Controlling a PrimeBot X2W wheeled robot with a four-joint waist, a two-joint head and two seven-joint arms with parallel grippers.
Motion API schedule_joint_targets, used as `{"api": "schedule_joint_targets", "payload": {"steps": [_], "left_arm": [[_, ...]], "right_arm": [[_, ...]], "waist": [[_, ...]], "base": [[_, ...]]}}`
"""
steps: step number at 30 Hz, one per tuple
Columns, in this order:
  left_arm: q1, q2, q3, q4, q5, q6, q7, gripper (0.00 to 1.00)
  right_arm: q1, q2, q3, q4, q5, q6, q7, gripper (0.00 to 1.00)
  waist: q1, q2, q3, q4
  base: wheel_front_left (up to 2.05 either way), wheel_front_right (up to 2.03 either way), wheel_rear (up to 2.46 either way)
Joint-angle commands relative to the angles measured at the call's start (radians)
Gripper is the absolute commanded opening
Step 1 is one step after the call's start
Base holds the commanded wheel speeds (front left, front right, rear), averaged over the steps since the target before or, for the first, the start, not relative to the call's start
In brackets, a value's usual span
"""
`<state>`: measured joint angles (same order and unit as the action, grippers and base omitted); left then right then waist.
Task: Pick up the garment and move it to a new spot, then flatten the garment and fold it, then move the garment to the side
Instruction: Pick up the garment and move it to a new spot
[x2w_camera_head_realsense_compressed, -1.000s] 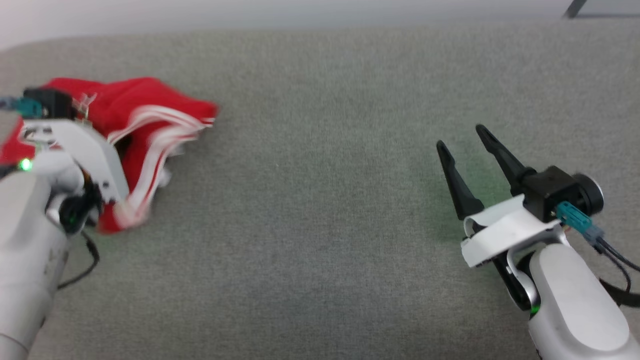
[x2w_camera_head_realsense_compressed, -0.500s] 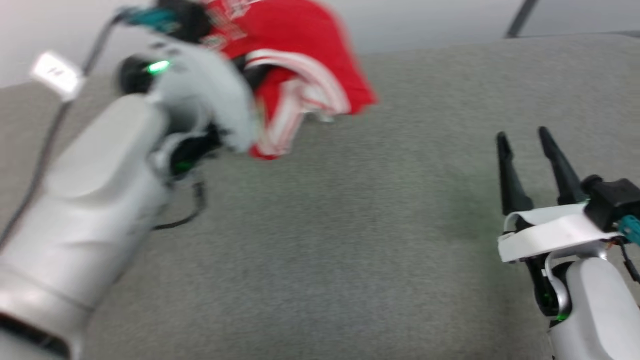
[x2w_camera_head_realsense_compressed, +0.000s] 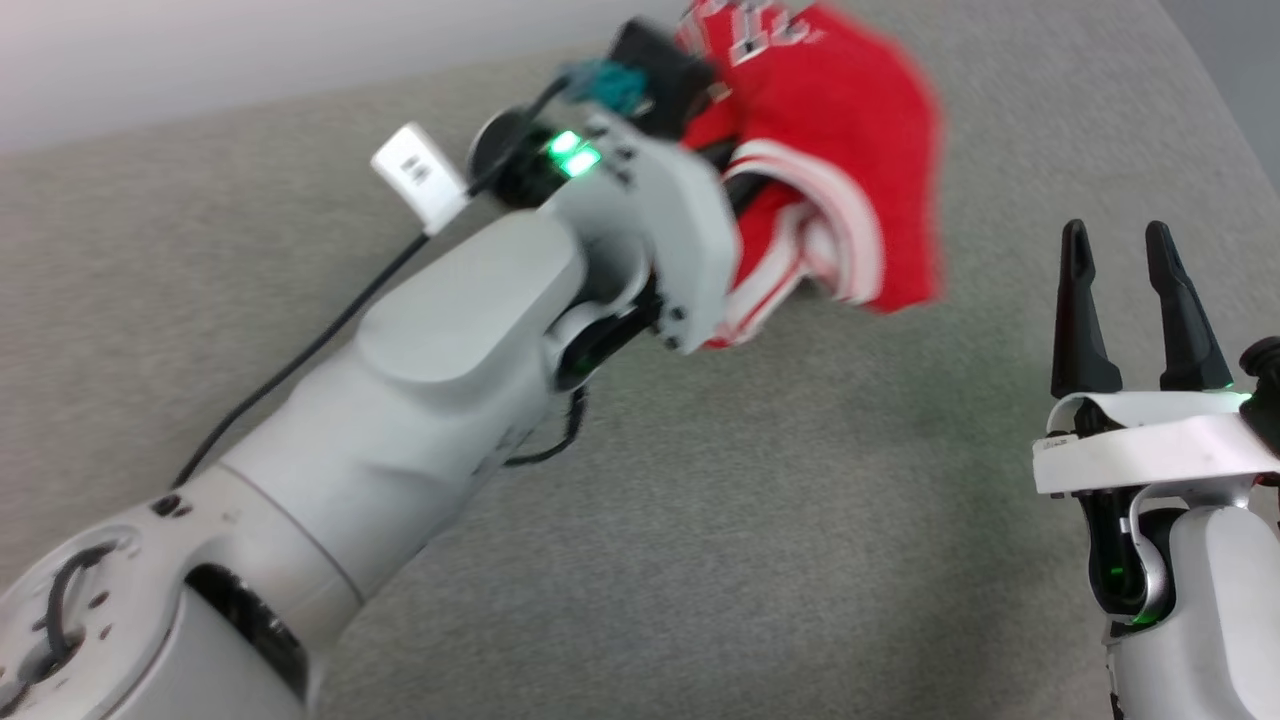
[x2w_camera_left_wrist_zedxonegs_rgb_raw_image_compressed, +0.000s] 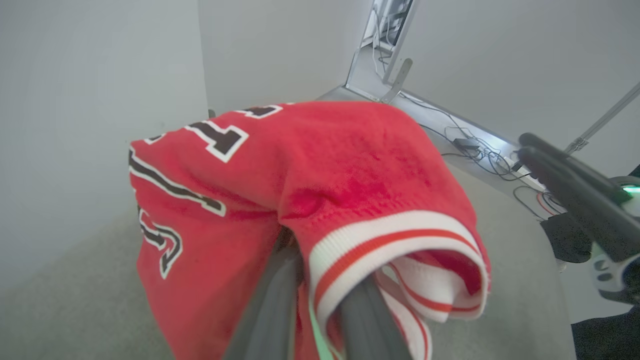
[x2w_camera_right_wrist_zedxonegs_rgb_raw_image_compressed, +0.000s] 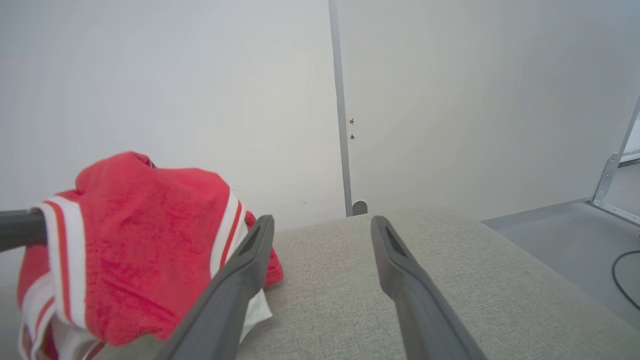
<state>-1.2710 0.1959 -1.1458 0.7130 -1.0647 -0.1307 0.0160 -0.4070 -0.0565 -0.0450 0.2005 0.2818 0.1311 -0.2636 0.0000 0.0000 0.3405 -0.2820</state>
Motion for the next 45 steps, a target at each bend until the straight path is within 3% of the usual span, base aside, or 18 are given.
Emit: {"api": "schedule_joint_targets", "payload": {"steps": [1,5,11,16,21,28,33,34,38,39,45], "left_arm": [[0.020,0.013,-0.026,0.032,-0.030,0.001,-0.003,0.00],[0.037,0.059,-0.104,0.063,-0.045,0.001,0.059,0.00],[0.040,0.128,-0.133,0.025,-0.069,0.001,0.221,0.00],[0.064,0.190,-0.139,-0.010,0.085,0.002,0.388,0.00],[0.074,0.185,-0.141,-0.034,0.088,0.002,0.395,0.00],[0.127,0.196,-0.151,-0.048,0.189,0.001,0.484,0.00],[0.140,0.199,-0.154,-0.041,0.166,0.001,0.468,0.00],[0.137,0.196,-0.154,-0.041,0.154,0.001,0.459,0.06],[0.116,0.181,-0.149,-0.060,0.121,0.001,0.408,0.91],[0.110,0.177,-0.148,-0.067,0.111,0.000,0.391,1.00],[0.084,0.153,-0.136,-0.100,0.046,0.001,0.242,1.00]], "right_arm": [[-0.018,0.005,0.008,-0.004,0.006,-0.001,-0.001,1.00],[-0.018,0.006,0.010,-0.003,0.021,-0.001,-0.001,1.00],[-0.026,0.006,0.011,0.001,0.042,-0.001,-0.001,1.00],[-0.027,0.006,0.021,0.001,0.051,-0.001,-0.001,1.00],[-0.025,0.006,0.022,0.002,0.059,-0.001,-0.001,1.00],[-0.035,0.006,0.043,0.000,0.090,-0.001,-0.001,1.00],[-0.028,0.006,0.043,0.004,0.092,-0.001,-0.001,1.00],[-0.025,0.006,0.041,0.006,0.086,-0.001,-0.001,1.00],[-0.021,0.006,0.036,0.012,0.053,-0.001,-0.001,1.00],[-0.020,0.006,0.035,0.014,0.043,-0.001,-0.001,1.00],[-0.005,-0.007,0.032,0.031,-0.040,-0.001,-0.001,1.00]], "waist": [[0.0000,0.0000,0.057,-0.060],[0.0000,0.0000,0.065,-0.067],[0.0000,0.0000,0.063,-0.059],[0.0000,0.0000,0.066,-0.066],[0.0000,0.0000,0.079,-0.077],[0.0000,0.0000,0.114,-0.114],[0.0000,0.0000,0.112,-0.121],[0.0000,0.0000,0.107,-0.118],[0.0000,0.0000,0.078,-0.089],[0.0000,0.0000,0.068,-0.077],[0.0000,0.0000,-0.011,0.025]], "base": [[0.00,0.00,0.00],[0.00,0.00,0.00],[0.00,0.00,0.00],[0.00,0.00,0.00],[0.00,0.00,0.00],[0.00,0.00,0.00],[0.00,0.00,0.00],[0.00,0.00,0.00],[0.00,0.00,0.00],[0.00,0.00,0.00],[0.00,0.00,0.00]]}}
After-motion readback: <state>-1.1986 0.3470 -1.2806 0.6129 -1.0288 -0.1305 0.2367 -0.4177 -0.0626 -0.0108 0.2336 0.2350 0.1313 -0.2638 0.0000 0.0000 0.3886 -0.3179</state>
